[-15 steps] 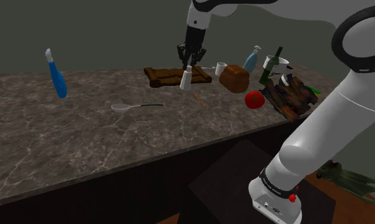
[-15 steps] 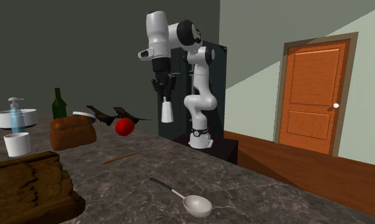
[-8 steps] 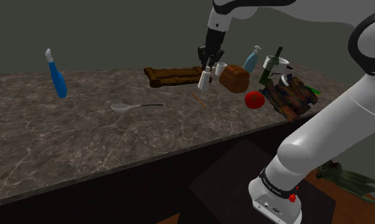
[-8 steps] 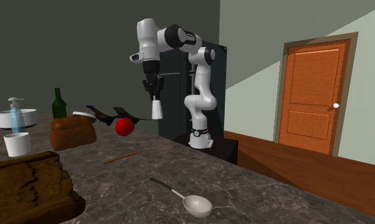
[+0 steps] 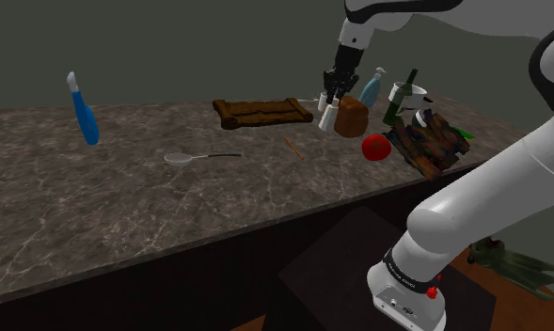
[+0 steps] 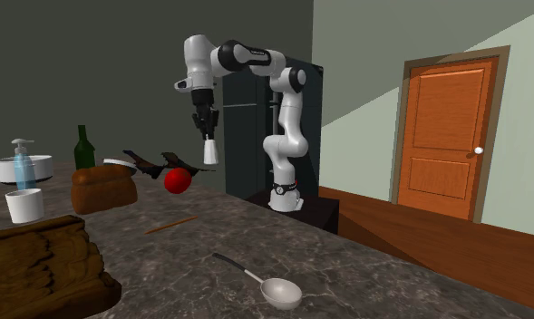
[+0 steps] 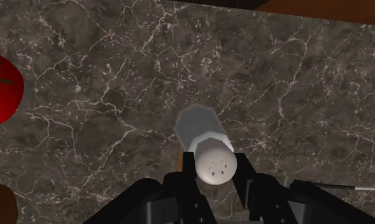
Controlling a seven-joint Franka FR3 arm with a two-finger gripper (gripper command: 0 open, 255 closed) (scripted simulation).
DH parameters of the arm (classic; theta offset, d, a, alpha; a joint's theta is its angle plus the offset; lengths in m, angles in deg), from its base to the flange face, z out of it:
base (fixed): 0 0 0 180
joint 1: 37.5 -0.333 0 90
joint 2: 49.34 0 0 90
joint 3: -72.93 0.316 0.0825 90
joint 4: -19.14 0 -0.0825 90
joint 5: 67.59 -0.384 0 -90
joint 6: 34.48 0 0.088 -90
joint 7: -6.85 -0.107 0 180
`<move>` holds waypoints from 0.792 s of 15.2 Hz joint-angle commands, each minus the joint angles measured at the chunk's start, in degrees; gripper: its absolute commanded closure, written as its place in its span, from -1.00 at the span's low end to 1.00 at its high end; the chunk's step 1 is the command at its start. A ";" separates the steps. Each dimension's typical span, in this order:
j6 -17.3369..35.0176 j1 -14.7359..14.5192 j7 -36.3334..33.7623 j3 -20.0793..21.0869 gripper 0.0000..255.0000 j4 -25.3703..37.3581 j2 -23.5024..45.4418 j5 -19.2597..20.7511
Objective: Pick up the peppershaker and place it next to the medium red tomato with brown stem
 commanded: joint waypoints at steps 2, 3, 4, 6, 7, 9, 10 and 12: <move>-0.11 1.71 4.23 -2.70 1.00 -0.65 -0.42 0.97; -0.27 2.28 5.59 -3.60 1.00 -0.66 -0.50 1.30; -0.42 2.84 6.96 -4.50 1.00 -0.60 -0.51 1.62; -0.73 3.96 9.72 -6.31 1.00 -0.29 -0.36 2.25; -0.89 4.50 11.11 -7.24 1.00 -0.05 -0.19 2.56; -1.18 5.61 13.92 -9.06 1.00 0.64 0.34 3.11; -1.33 6.17 15.34 -9.98 1.00 1.08 0.70 3.35; -1.63 7.24 18.21 -11.83 1.00 2.15 1.61 3.76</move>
